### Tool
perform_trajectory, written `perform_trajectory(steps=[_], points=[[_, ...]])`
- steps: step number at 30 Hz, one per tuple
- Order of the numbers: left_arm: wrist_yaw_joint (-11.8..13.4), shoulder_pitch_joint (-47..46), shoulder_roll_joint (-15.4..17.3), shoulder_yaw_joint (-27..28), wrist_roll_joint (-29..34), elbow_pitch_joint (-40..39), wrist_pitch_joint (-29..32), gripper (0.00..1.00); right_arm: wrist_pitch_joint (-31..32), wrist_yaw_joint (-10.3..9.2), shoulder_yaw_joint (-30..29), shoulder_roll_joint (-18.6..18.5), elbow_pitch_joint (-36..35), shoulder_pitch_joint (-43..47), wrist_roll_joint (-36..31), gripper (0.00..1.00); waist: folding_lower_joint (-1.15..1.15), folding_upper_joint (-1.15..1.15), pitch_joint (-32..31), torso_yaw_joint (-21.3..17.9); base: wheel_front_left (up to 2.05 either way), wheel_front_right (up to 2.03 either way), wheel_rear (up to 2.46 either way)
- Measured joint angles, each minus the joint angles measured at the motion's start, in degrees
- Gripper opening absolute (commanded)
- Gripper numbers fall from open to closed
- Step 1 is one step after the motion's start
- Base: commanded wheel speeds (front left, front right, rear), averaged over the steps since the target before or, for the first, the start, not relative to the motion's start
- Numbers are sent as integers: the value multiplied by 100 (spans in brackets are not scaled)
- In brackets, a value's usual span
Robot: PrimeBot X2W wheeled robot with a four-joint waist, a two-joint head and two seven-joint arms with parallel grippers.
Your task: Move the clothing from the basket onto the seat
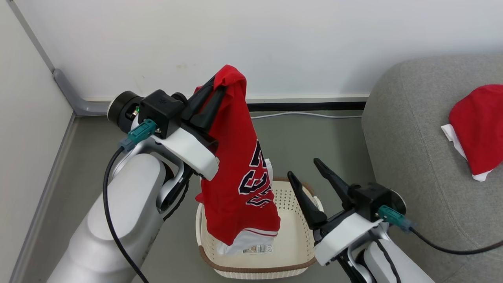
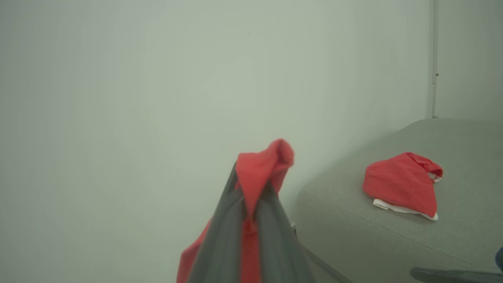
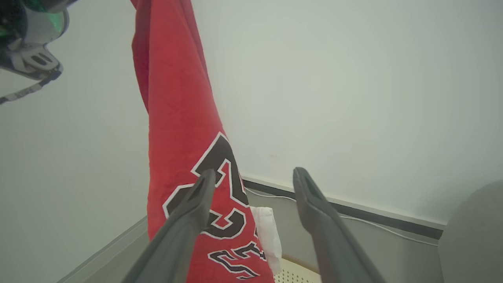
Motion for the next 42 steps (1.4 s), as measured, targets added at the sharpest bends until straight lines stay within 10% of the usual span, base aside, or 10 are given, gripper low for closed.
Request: perform_trajectory(steps=[42], points=[[-1,-343,-210,-855,-116,-292,-151,0,263,1,4475,-1506,1266,-3177,3181,100,0,0,267,483,0,0,0]])
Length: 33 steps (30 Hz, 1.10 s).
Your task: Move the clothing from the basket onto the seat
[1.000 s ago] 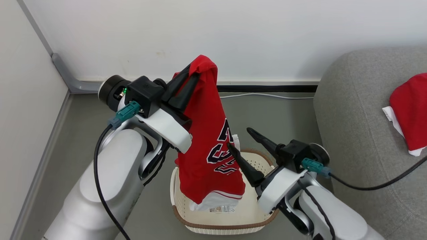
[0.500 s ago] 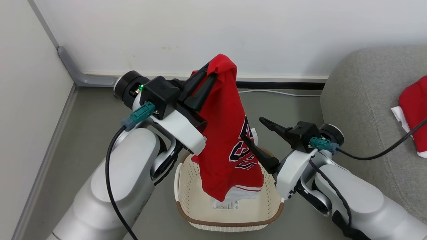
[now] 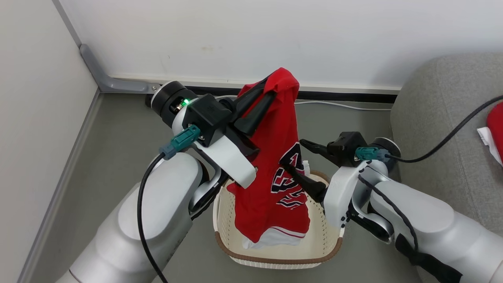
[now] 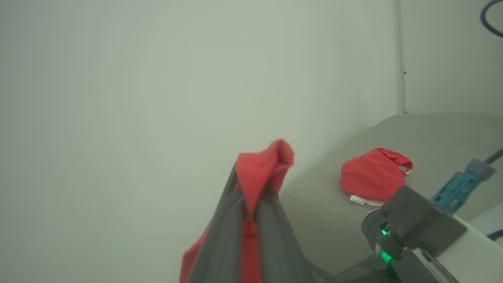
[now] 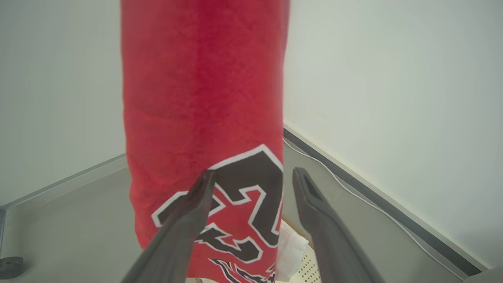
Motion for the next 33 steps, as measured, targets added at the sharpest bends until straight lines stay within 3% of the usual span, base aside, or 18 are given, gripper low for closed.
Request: perform_trajectory(steps=[9,10,11,12,13,20,21,22,23,33], points=[[0,-101,-20,-138,-44,-33,-51,0,739,0,38,3,-657,32,-97,100,0,0,106,75,0,0,0],[0,-101,-21,-143,-54,-30,-56,0,747,0,48,3,-686,34,-97,88,0,0,117,76,0,0,0],[0,-101,-22,-149,-67,-25,-56,0,748,0,48,1,-701,35,-97,54,0,0,127,75,0,0,0],[0,-101,-22,-153,-81,-25,-60,0,749,0,48,0,-716,36,-99,31,0,0,137,73,0,0,0],[0,-102,-20,-155,-82,-19,-88,0,749,0,49,0,-721,37,-112,0,0,0,146,67,0,0,0],[0,-103,-22,-159,-90,66,-152,2,468,0,53,1,-545,48,-175,0,0,0,162,1,0,0,0],[0,-103,-23,-161,-93,91,-154,30,441,0,53,3,-519,48,-176,0,0,0,157,-11,0,0,0],[0,-103,-24,-166,-102,112,-157,84,409,0,54,8,-489,48,-177,0,0,0,150,-22,0,0,0],[0,-103,-29,-166,-126,133,-160,100,352,0,54,9,-464,48,-186,0,0,0,143,-34,0,0,0],[0,-99,-26,-172,-188,368,-220,100,-69,0,56,29,-393,48,-220,0,0,0,97,-179,0,0,0]])
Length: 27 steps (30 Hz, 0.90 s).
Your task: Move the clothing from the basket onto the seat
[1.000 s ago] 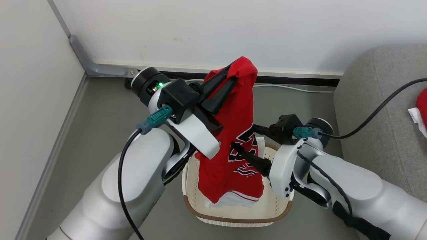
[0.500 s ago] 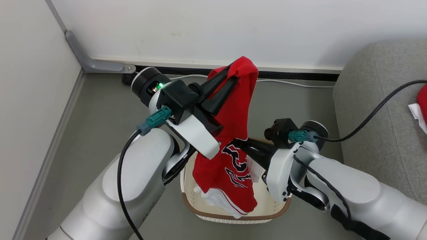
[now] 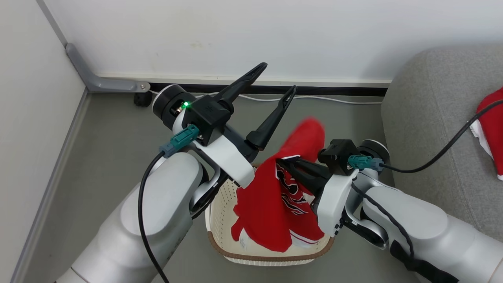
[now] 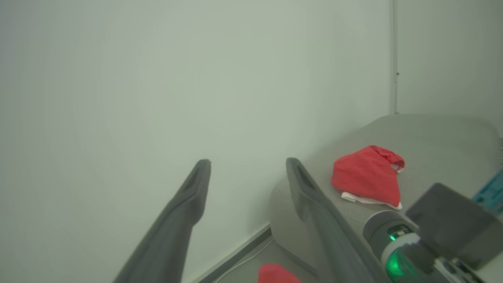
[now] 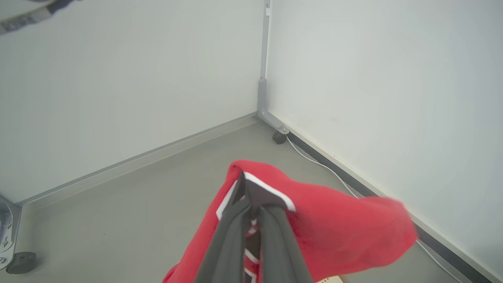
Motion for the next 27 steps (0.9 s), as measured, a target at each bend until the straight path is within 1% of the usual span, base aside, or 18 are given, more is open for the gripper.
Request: perform_trajectory(steps=[8,10,15,16,20,27], points=[[0,39,60,-90,-20,152,-16,100,-141,0,-70,-22,48,-4,23,0,0,0,-29,-255,0,0,0],[0,60,77,-102,-58,167,-31,100,-142,0,-336,-48,-89,-7,-8,0,0,0,-30,-352,0,0,0],[-1,209,144,-188,-97,136,-31,100,-144,0,-1034,-175,-348,112,-358,0,0,0,-31,-635,0,0,0],[-1,209,144,-188,-97,136,-31,100,-144,0,-1034,-175,-348,112,-358,0,0,0,-31,-635,0,0,0],[-1,322,223,-235,-207,110,-31,100,-144,0,-1629,-230,-500,410,-690,0,0,0,-32,-903,0,0,0],[-1,509,278,-280,-319,70,-31,100,-144,0,-2370,-238,-783,819,-1103,0,0,0,-40,-1440,0,0,0]])
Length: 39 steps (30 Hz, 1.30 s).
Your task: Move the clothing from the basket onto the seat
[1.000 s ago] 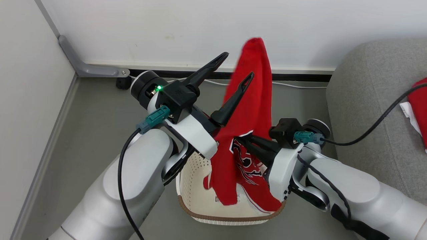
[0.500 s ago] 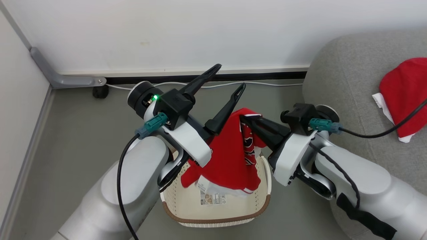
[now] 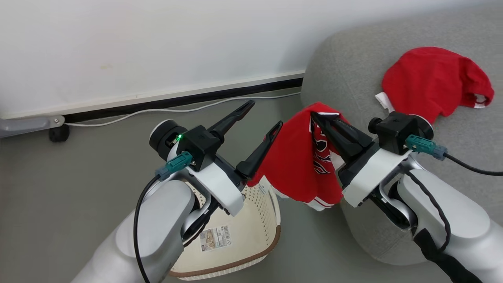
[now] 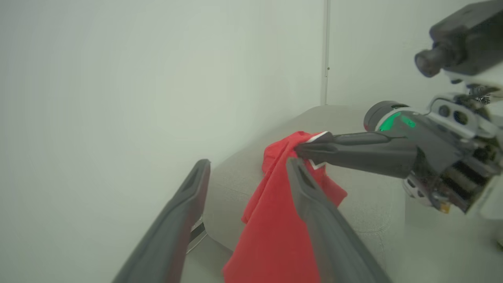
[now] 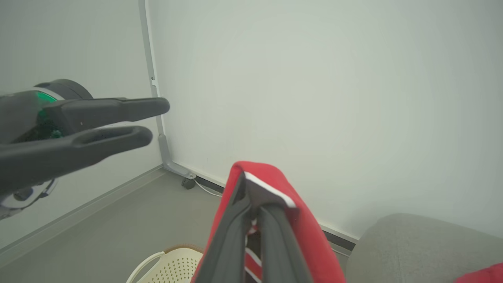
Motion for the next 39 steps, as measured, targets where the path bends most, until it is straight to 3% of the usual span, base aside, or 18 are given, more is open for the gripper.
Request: perform_trajectory(steps=[23,39], points=[[0,778,-53,200,-71,-143,0,100,-5,0,-1305,35,-810,966,-566,0,0,0,-160,-1822,0,0,0],[0,657,-170,-276,-243,-105,0,100,-7,0,-3093,11,-1503,1812,-1218,0,0,0,150,-2068,0,0,0]])
